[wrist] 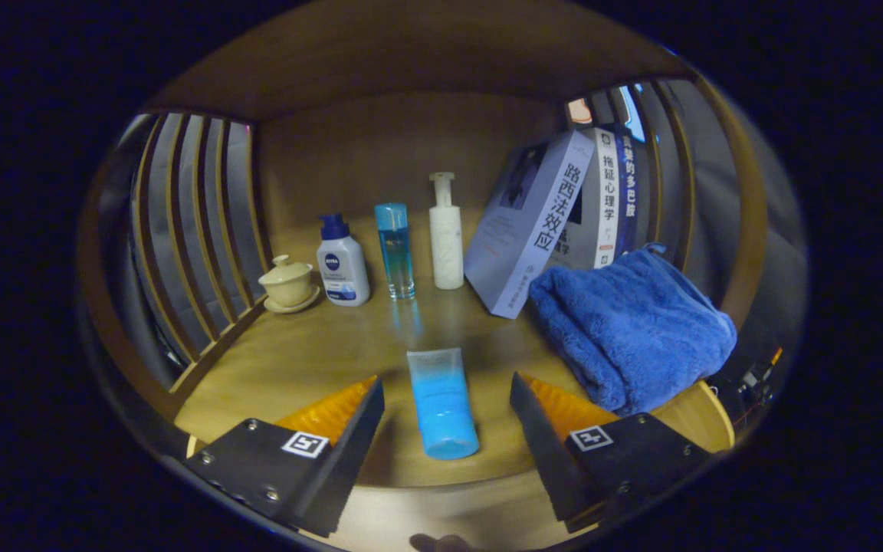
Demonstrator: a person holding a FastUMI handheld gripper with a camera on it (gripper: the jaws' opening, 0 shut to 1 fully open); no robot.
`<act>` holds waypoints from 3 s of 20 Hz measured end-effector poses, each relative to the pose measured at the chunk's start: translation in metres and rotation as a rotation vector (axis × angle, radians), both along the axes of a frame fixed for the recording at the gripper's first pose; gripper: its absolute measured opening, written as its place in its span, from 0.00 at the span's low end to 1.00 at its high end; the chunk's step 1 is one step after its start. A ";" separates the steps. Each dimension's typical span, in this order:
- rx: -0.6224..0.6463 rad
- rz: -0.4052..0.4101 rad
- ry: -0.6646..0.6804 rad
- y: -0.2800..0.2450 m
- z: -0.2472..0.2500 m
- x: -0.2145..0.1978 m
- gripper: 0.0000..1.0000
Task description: Pull open the drawer, take out the items inside it, and place them on the countertop above the cabinet.
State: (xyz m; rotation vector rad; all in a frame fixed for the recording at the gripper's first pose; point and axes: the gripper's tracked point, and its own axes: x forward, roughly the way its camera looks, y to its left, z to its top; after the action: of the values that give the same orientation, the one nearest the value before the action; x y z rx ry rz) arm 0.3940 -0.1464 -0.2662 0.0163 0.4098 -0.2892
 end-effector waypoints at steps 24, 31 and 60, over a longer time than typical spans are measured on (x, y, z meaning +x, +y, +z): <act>-0.031 0.175 -0.265 0.090 0.127 -0.211 0.99; -0.106 0.127 -0.318 0.098 0.094 -0.274 0.99; -0.073 0.125 -0.160 0.057 -0.105 -0.325 0.96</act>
State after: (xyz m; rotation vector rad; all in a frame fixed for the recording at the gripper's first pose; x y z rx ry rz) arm 0.0694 -0.0893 -0.3711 -0.0569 0.2395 -0.1776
